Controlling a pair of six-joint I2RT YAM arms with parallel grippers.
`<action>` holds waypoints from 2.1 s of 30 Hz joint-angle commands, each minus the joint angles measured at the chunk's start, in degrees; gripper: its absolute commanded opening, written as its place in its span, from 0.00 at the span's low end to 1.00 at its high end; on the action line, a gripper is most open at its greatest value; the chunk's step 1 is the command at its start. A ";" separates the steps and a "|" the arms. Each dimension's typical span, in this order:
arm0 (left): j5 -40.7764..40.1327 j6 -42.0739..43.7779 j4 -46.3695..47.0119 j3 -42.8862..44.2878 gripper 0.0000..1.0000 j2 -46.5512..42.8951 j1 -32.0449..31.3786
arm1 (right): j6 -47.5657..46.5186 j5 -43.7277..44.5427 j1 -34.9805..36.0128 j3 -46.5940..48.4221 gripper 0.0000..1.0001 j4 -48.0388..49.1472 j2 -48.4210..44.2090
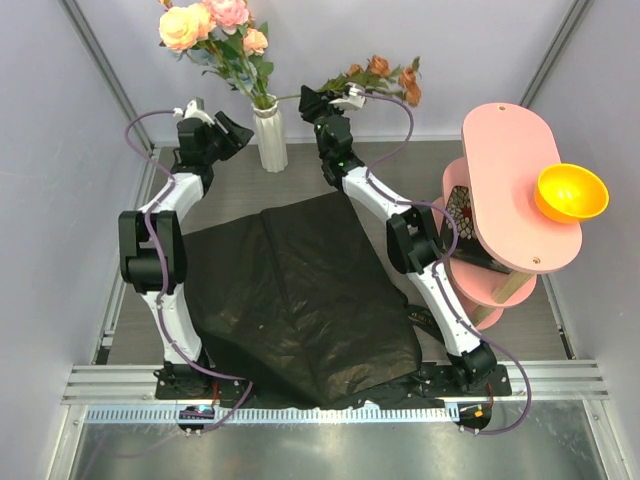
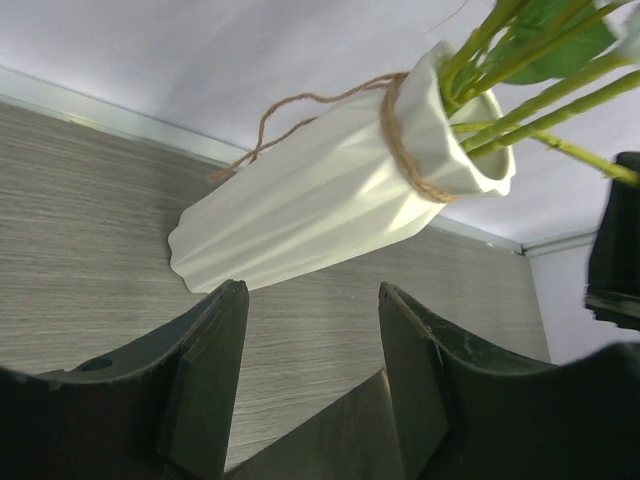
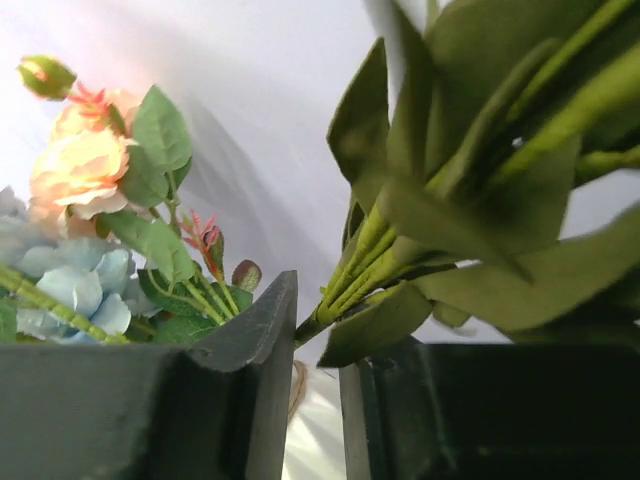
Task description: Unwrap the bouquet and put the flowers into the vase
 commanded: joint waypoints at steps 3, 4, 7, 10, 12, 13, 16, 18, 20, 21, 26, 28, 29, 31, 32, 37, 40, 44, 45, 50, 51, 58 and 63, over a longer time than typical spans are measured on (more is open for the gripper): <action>5.85 1.72 3.86 4.38 0.57 1.99 0.42 | -15.75 -3.54 1.94 7.15 0.19 0.87 0.54; 5.76 1.90 4.39 4.03 0.57 1.82 0.42 | -19.25 -4.67 2.20 8.39 0.18 -0.97 0.89; 5.94 2.86 4.66 4.81 0.60 2.16 0.42 | -23.31 -8.36 2.73 10.86 0.16 -3.09 1.51; 6.20 3.66 2.73 6.74 0.61 3.04 0.42 | -27.53 -11.44 3.43 11.30 0.13 -5.02 1.42; 6.90 3.48 2.81 7.19 0.61 3.66 0.34 | -30.62 -12.41 4.05 11.83 0.11 -6.17 1.42; 6.99 3.39 2.81 7.71 0.61 3.83 0.34 | -30.89 -12.85 4.05 12.01 0.10 -7.13 1.60; 7.52 3.39 2.28 8.94 0.61 4.71 0.16 | -32.73 -14.43 4.13 13.50 0.08 -9.85 2.21; 7.78 3.66 1.67 9.73 0.61 5.50 -0.10 | -32.74 -15.14 4.13 13.77 0.10 -9.86 2.83; 7.87 3.57 1.49 10.35 0.61 5.68 -0.19 | -33.09 -15.14 4.22 14.99 0.13 -9.86 3.88; 7.78 3.66 1.49 10.26 0.61 5.59 -0.37 | -32.91 -14.97 4.22 16.04 0.13 -9.86 5.02; 7.34 3.92 1.32 10.26 0.61 5.59 -0.81 | -31.42 -13.03 4.13 16.93 0.23 -7.58 6.87; 7.26 4.10 1.14 10.18 0.61 5.42 -0.81 | -30.63 -12.42 4.05 17.11 0.32 -7.40 6.96; 7.08 4.10 0.88 10.09 0.61 5.16 -0.81 | -30.36 -12.07 4.13 17.11 0.40 -7.75 6.79; 6.47 4.27 0.70 9.30 0.61 4.37 -0.90 | -28.70 -10.49 4.05 16.15 0.46 -9.68 5.04; 6.29 4.27 0.61 9.04 0.61 4.10 -0.81 | -28.00 -10.83 3.96 15.01 0.51 -9.95 4.07; 6.29 4.18 0.18 7.28 0.61 2.17 -0.81 | -23.34 -12.24 4.05 9.64 0.66 -14.42 -2.52; 6.20 4.10 -0.26 6.31 0.61 0.77 -0.81 | -21.14 -13.38 4.05 8.24 0.71 -18.64 -5.85; 6.11 4.18 -1.41 4.99 0.64 -1.87 -0.90 | -20.43 -13.74 4.31 2.44 0.84 -22.51 -10.95; 6.11 4.27 -1.41 4.29 0.64 -2.31 -0.81 | -20.26 -13.82 4.31 1.91 0.85 -24.35 -11.66; 6.46 4.62 -4.74 4.73 0.65 -4.16 -0.81 | -21.13 -14.53 4.31 -0.12 0.88 -30.32 -14.65; 6.64 4.45 -4.92 4.47 0.67 -5.21 -0.81 | -20.87 -14.44 4.22 -0.47 0.88 -31.39 -15.70; 7.86 -3.80 -6.95 -0.71 0.77 -11.88 -0.81 | -18.32 -13.65 4.75 -15.12 0.92 -34.48 -27.21; 11.64 -10.05 -2.12 -9.94 0.81 -19.79 -0.72 | -18.06 -12.42 6.59 -32.35 0.92 -37.09 -39.77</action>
